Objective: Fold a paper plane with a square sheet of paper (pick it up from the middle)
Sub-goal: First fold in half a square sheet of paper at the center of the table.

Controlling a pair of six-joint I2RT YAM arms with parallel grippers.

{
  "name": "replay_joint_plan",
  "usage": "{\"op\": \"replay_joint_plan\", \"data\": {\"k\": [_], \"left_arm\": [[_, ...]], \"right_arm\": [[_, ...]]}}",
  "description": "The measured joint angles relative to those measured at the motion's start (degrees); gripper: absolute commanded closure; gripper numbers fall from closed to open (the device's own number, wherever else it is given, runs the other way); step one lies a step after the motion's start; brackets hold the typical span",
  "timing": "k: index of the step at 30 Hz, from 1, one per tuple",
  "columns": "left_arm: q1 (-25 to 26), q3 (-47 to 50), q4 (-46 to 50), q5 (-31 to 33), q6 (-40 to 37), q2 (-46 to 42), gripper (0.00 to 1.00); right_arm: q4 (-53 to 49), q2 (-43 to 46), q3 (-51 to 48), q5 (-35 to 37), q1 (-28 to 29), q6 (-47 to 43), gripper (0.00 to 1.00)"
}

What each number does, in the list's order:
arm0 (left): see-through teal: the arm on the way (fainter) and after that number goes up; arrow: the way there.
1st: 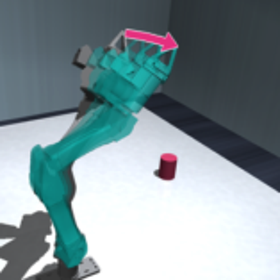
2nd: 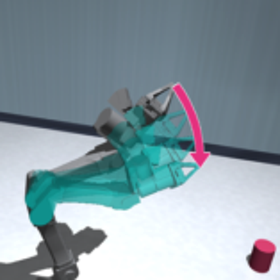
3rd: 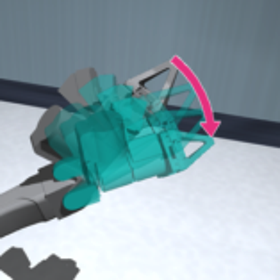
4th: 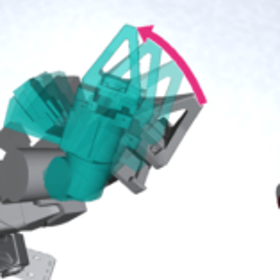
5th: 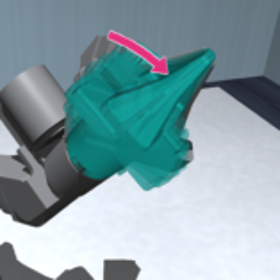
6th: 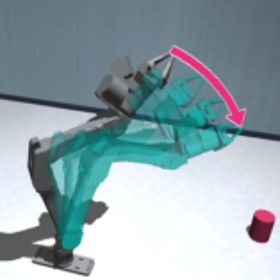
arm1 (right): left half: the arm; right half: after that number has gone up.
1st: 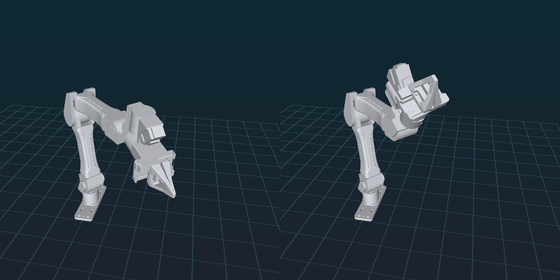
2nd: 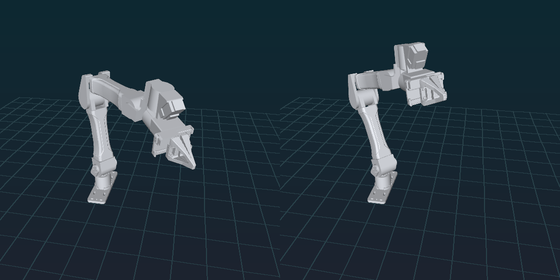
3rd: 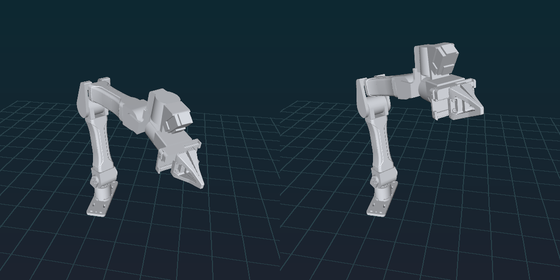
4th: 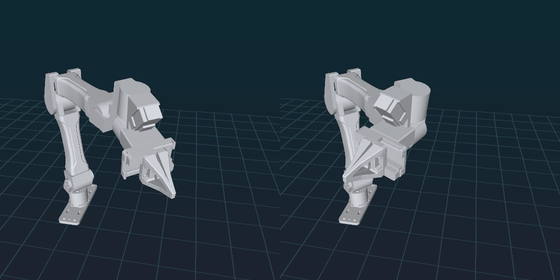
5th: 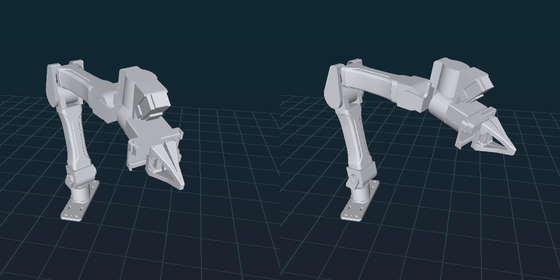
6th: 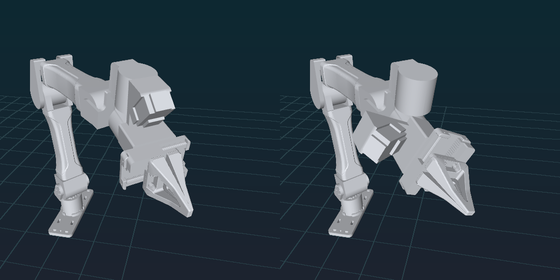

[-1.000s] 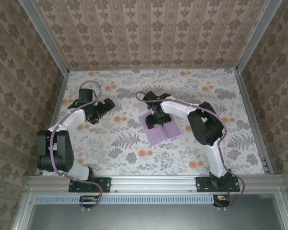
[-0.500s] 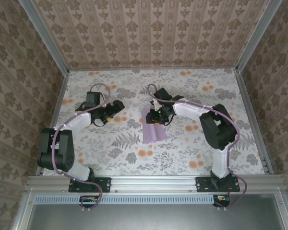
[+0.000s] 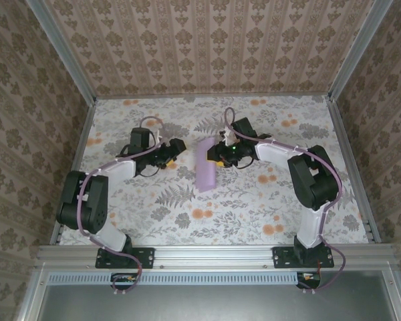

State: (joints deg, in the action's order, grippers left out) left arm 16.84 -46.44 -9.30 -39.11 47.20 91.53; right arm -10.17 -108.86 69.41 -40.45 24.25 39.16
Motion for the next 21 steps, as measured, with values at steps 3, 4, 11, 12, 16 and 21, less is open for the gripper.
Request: {"op": "replay_joint_plan", "data": {"k": [3,4,11,12,16,21], "left_arm": [[1.73,-0.35,-0.42,-0.39,0.61,2.34,0.23],[2.23,-0.59,-0.35,-0.42,0.76,3.08,0.25],[6.08,-4.09,0.04,0.15,1.97,7.48,0.36],[6.51,-4.55,0.13,0.26,2.08,7.76,0.38],[8.94,-6.93,-0.02,0.52,2.54,9.57,0.54],[12.0,-8.98,0.2,0.76,2.75,13.09,0.74]], "right_arm": [[-2.91,-0.81,0.02,1.86,-0.5,-1.81,0.54],[-3.91,-1.03,0.04,2.64,-0.61,-2.51,0.54],[-12.61,-3.28,1.92,9.11,-0.98,-8.55,0.5],[-13.33,-3.28,1.92,9.62,-1.11,-9.03,0.5],[-15.82,-3.54,2.58,11.47,-1.36,-10.38,0.51],[-16.68,-4.59,3.3,12.68,-1.38,-10.51,0.54]]}}
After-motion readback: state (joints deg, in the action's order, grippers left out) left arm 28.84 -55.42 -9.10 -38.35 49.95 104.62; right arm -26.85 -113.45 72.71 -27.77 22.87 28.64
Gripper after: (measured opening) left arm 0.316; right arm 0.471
